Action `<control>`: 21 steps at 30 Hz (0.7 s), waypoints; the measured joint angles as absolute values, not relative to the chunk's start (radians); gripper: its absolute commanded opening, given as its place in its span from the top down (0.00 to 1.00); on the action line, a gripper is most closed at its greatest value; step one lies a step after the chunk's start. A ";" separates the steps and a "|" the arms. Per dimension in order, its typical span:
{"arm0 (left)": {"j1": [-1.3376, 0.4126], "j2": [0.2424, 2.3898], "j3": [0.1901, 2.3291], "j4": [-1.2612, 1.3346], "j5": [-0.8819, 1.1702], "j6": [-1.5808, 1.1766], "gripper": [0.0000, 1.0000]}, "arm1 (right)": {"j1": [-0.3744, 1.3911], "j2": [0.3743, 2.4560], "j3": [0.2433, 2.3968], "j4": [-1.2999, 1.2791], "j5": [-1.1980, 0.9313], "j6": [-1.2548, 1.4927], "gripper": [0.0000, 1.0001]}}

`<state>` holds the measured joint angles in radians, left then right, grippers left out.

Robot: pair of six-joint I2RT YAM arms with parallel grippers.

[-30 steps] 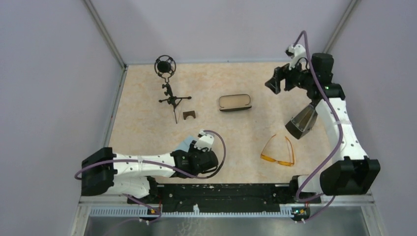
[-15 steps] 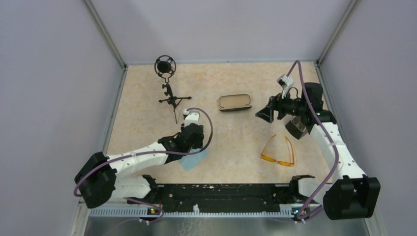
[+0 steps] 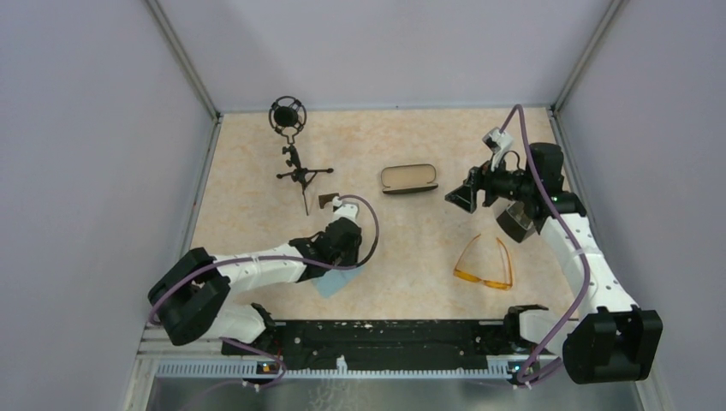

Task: Organize the sunglasses
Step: Move the glasses cleaning cloth to the center of the board.

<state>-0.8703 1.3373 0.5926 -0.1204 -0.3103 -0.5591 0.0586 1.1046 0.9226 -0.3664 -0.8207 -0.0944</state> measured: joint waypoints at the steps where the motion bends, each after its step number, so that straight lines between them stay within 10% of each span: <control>1: -0.870 1.348 0.592 -0.113 -0.299 -0.560 0.55 | 0.059 1.106 0.923 -0.366 -0.820 -0.096 0.18; 21: -0.979 1.500 0.595 0.179 -0.074 -0.554 0.56 | 0.059 1.131 0.923 -0.389 -0.760 -0.108 0.16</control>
